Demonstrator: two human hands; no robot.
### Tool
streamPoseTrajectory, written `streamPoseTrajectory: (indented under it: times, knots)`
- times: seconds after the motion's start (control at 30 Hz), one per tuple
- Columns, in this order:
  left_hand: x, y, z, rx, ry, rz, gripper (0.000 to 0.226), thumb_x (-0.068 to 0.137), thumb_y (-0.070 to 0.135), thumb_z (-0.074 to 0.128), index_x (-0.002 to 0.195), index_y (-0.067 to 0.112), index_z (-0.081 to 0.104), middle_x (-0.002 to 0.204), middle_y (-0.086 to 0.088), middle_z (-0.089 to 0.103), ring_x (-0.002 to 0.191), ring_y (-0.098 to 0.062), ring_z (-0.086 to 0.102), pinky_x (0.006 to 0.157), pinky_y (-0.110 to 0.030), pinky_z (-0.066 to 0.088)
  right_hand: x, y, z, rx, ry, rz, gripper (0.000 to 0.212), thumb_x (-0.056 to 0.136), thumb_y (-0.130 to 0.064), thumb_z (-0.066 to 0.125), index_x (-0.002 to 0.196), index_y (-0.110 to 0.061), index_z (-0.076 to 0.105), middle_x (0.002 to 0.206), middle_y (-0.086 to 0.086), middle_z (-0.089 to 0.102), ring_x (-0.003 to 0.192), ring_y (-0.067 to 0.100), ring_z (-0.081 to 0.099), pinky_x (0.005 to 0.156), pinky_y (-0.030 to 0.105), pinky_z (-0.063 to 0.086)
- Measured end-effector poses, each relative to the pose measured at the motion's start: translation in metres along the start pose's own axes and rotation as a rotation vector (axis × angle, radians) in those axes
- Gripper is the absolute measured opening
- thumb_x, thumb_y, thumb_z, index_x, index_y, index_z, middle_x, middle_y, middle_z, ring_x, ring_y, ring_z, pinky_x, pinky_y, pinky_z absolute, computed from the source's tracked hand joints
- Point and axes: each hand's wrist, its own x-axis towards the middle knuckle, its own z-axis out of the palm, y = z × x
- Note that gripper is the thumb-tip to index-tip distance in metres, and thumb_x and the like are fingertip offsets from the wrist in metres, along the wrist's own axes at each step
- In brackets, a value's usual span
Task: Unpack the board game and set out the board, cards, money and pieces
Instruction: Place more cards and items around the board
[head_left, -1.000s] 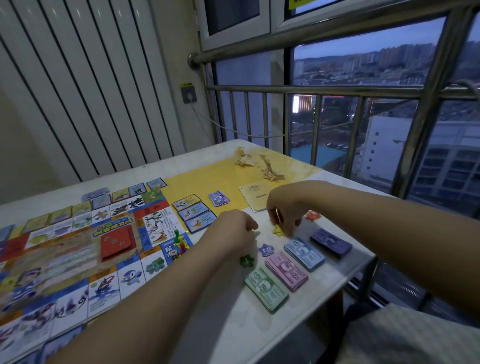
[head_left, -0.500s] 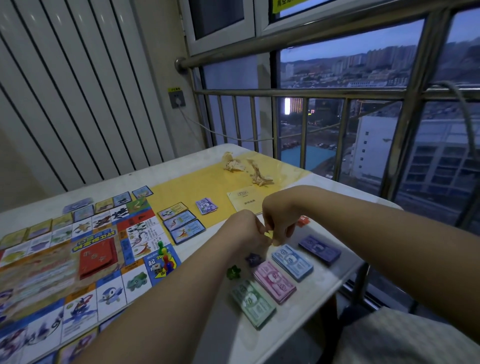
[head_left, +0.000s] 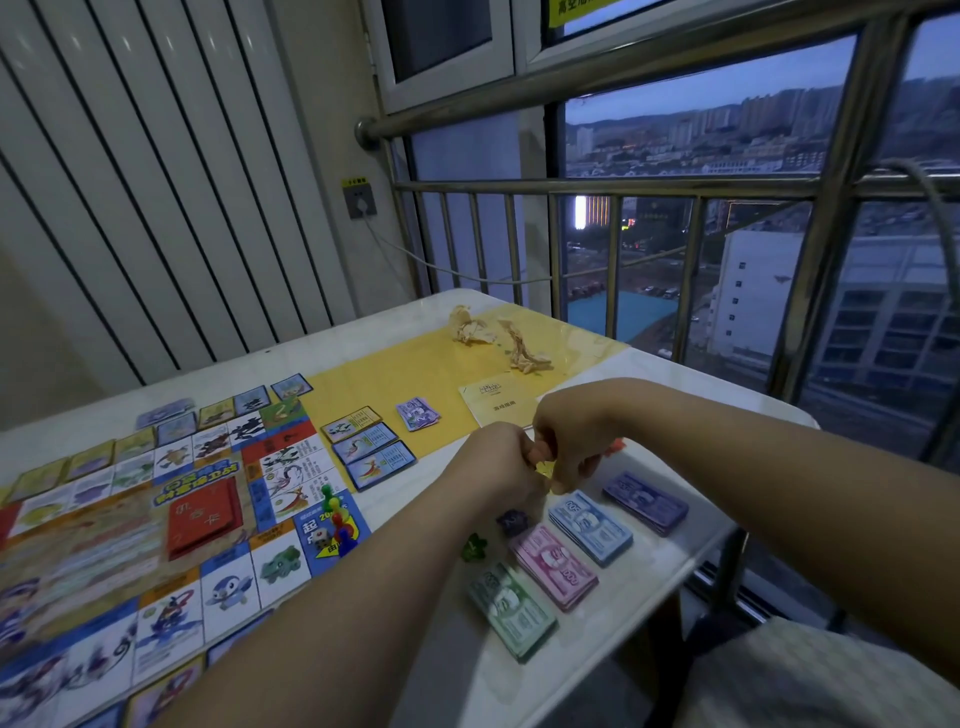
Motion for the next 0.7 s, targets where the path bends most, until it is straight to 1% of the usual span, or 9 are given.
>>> streamPoseTrajectory:
  times: [0.07,0.13,0.23,0.33,0.43,0.5,0.57,0.63,0.7]
  knots:
    - [-0.003,0.000,0.000,-0.033,0.013,0.008,0.012,0.078,0.013,0.068,0.079,0.015,0.056,0.072,-0.006,0.049,0.062,-0.018,0.040,0.050,-0.027,0.029,0.000,0.002,0.001,0.015,0.022,0.005,0.026,0.075,-0.026,0.077,0.094,-0.011,0.066,0.066,-0.003,0.063,0.053,0.009,0.056,0.055,0.021,0.046]
    - [-0.004,0.001,-0.001,-0.053,0.015,0.022,0.012,0.078,0.014,0.068,0.079,0.015,0.057,0.070,-0.002,0.049,0.060,-0.016,0.040,0.049,-0.025,0.030,0.000,0.004,0.002,0.043,0.016,0.017,0.029,0.075,-0.027,0.077,0.097,-0.012,0.067,0.069,-0.002,0.065,0.056,0.010,0.058,0.062,0.026,0.048]
    - [-0.005,0.004,-0.002,-0.064,-0.001,0.015,0.013,0.077,0.011,0.069,0.078,0.015,0.057,0.071,-0.002,0.049,0.061,-0.017,0.041,0.050,-0.026,0.030,0.000,0.002,0.002,0.034,-0.013,0.013,0.016,0.078,-0.025,0.075,0.083,-0.013,0.065,0.060,-0.005,0.063,0.050,0.006,0.057,0.059,0.021,0.048]
    - [-0.005,0.005,-0.003,-0.061,-0.014,0.011,0.021,0.077,0.009,0.069,0.067,0.018,0.053,0.066,0.001,0.047,0.057,-0.014,0.040,0.048,-0.025,0.030,0.001,-0.003,0.003,-0.005,-0.029,0.001,0.014,0.081,-0.023,0.072,0.078,-0.013,0.063,0.059,-0.004,0.061,0.052,0.007,0.058,0.066,0.025,0.051]
    - [-0.006,0.002,-0.004,-0.087,0.009,0.037,0.028,0.078,0.010,0.069,0.065,0.024,0.050,0.065,0.005,0.047,0.056,-0.010,0.042,0.047,-0.021,0.030,-0.002,-0.006,0.002,-0.033,0.004,-0.006,0.019,0.080,-0.023,0.073,0.088,-0.007,0.067,0.062,-0.003,0.060,0.054,0.010,0.057,0.055,0.017,0.046]
    - [-0.006,-0.002,-0.004,-0.112,0.050,0.054,0.026,0.078,0.012,0.070,0.070,0.026,0.051,0.070,0.007,0.050,0.059,-0.007,0.045,0.049,-0.020,0.032,-0.006,-0.004,0.001,-0.010,0.046,-0.023,0.022,0.080,-0.023,0.073,0.092,-0.006,0.067,0.064,-0.003,0.060,0.054,0.009,0.055,0.043,0.012,0.040]
    - [-0.006,-0.007,-0.004,-0.139,0.107,0.054,0.023,0.077,0.014,0.072,0.077,0.027,0.053,0.076,0.009,0.054,0.067,-0.009,0.050,0.053,-0.021,0.037,-0.008,-0.002,0.003,0.051,0.113,-0.058,0.014,0.080,-0.020,0.073,0.082,-0.010,0.064,0.063,-0.004,0.058,0.051,0.005,0.053,0.038,0.009,0.036]
    - [-0.005,-0.010,-0.006,-0.165,0.166,0.065,0.021,0.078,0.012,0.070,0.081,0.026,0.055,0.077,0.008,0.055,0.073,-0.012,0.053,0.058,-0.021,0.039,-0.007,0.000,0.005,0.090,0.215,-0.097,0.013,0.080,-0.019,0.073,0.081,-0.011,0.063,0.064,-0.004,0.056,0.054,0.006,0.051,0.043,0.013,0.039]
    - [-0.005,-0.013,-0.010,-0.265,0.193,0.077,0.018,0.080,0.008,0.069,0.082,0.022,0.057,0.075,0.007,0.056,0.071,-0.012,0.054,0.060,-0.020,0.040,-0.006,0.002,0.006,0.122,0.325,-0.135,0.013,0.080,-0.019,0.073,0.086,-0.010,0.066,0.067,-0.004,0.055,0.059,0.009,0.049,0.055,0.019,0.041]
